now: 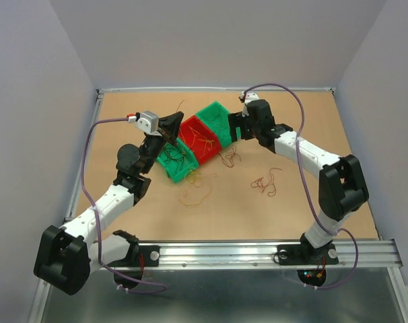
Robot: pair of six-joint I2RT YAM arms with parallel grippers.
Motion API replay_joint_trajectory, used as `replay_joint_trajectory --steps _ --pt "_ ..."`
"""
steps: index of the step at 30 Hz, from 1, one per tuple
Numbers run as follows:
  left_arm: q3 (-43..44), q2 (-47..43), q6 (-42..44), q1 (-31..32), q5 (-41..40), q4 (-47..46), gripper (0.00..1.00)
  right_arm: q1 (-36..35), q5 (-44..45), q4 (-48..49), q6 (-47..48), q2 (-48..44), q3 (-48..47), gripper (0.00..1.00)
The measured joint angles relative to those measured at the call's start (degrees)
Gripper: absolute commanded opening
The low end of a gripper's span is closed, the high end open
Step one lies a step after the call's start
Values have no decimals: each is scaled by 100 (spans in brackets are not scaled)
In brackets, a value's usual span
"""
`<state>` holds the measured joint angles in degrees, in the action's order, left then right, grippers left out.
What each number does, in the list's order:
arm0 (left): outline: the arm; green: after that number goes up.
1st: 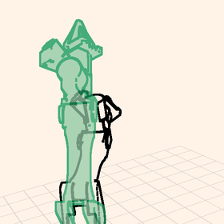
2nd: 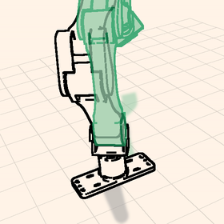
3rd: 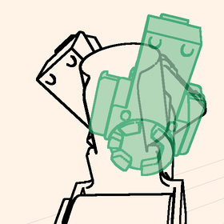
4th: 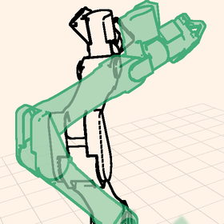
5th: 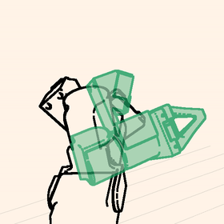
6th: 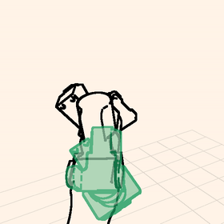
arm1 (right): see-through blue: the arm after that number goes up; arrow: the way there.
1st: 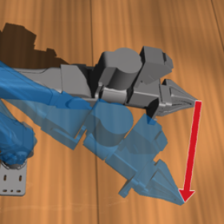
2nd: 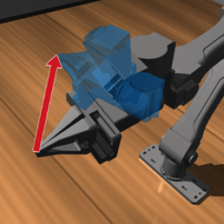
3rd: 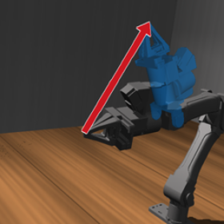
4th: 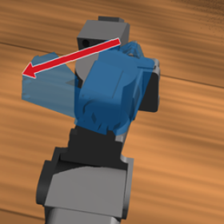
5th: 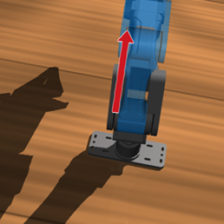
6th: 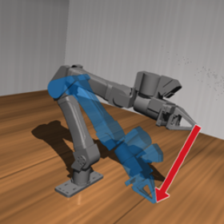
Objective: Untangle the cables
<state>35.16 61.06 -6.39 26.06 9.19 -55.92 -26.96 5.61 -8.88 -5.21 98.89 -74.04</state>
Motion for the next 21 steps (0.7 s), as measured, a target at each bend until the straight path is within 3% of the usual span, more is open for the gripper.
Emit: replay_joint_trajectory --steps 6,15,17,19,20,21 --pt "0 0 20 22 -2 0 0 -332 -52 -260 48 -83 234 100" --pt "0 0 39 24 -7 0 0 -636 -111 -428 444 1102 229 100" --pt "0 0 42 24 -11 2 0 -623 -192 -479 514 1239 173 95" --pt "0 0 42 24 -15 0 0 -610 -153 -588 586 1303 17 77" --pt "0 0 44 26 -17 0 0 -610 -144 -621 619 1362 -48 44" --pt "0 0 46 24 -20 2 0 -603 -162 -684 640 1421 -131 26"
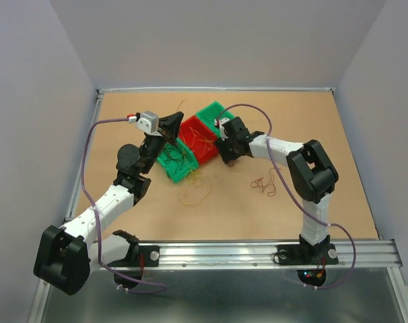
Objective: Untangle the cables
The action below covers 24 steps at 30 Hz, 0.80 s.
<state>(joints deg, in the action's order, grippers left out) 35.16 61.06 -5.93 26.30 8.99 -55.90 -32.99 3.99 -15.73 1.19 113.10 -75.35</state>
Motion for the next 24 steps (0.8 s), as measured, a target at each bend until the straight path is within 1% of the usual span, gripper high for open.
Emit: replay_joint_trajectory --steps 1,2,7,8,10,11,14,18,21,24 --pt "0 0 2 2 0 -2 0 -7 -9 -70 52 68 -118 6" --pt "0 0 4 2 0 0 0 -9 11 -81 46 96 -155 1" --pt "0 0 17 15 -2 0 0 -46 9 -186 107 24 -140 1" --pt "0 0 15 24 0 0 0 -46 7 -177 105 -131 -22 1" --pt "0 0 17 28 0 0 0 -46 11 -129 92 -531 271 1" --pt "0 0 17 33 -2 0 0 -46 33 -114 72 -883 463 1" --pt "0 0 17 33 -2 0 0 -44 96 282 -2 -1882 953 1" --pt "0 0 22 33 -2 0 0 -44 166 817 -131 -2800 1255 1" --pt "0 0 39 35 -4 2 0 -44 170 1255 -164 -2951 1252 1" --pt "0 0 55 37 -4 2 0 -44 190 1648 -162 -2780 1239 1"
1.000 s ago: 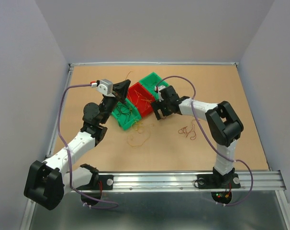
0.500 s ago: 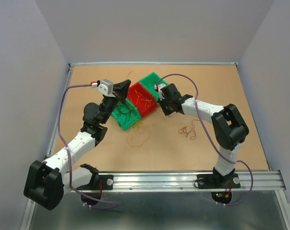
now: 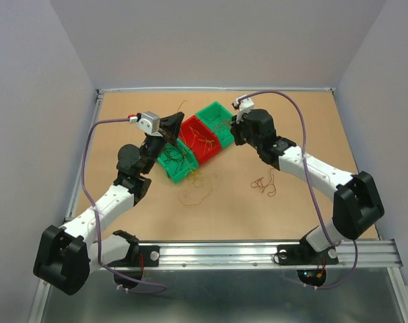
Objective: Untangle the cables
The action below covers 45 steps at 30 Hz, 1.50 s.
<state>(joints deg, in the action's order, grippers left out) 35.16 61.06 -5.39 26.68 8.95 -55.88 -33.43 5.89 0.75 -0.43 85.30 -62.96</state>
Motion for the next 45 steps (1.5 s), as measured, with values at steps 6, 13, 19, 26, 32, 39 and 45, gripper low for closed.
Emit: replay_joint_trajectory --steps 6,13,19,26,32,39,45 --pt "0 0 17 0 -15 2 0 70 179 404 -116 1449 -909 1" --pt "0 0 39 13 -28 4 0 155 826 378 -450 3338 -2387 1" --pt "0 0 46 24 -42 4 0 160 922 -372 -455 4076 -2994 14" --pt "0 0 46 26 -42 7 0 162 1043 -774 -350 4052 -3073 34" --pt "0 20 48 26 -42 4 0 162 951 -782 -321 3519 -3032 65" --pt "0 114 61 28 -44 22 0 162 835 -162 -348 1891 -1952 100" --pt "0 114 66 37 -42 22 0 162 1097 101 -557 717 -699 100"
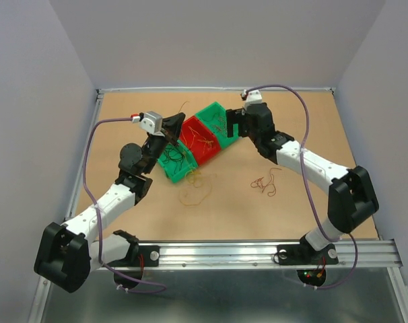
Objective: Untangle the cables
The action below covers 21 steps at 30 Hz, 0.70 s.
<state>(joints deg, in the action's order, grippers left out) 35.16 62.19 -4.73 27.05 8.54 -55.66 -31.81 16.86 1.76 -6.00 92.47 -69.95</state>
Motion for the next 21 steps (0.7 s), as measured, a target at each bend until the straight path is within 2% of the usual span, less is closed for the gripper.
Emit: replay_joint_trajectory --steps 7,11,15,21 --pt "0 98 -44 44 61 -4 0 0 691 -308 -739 -1071 1373 100" --pt "0 232 -85 105 149 26 0 0 1150 -588 -1414 -1899 2205 100" --pt "0 240 -107 234 212 74 0 0 1239 -780 -2186 -2813 3051 100" --pt "0 181 -114 328 267 79 0 -15 1270 -1226 -3136 -3029 3346 100"
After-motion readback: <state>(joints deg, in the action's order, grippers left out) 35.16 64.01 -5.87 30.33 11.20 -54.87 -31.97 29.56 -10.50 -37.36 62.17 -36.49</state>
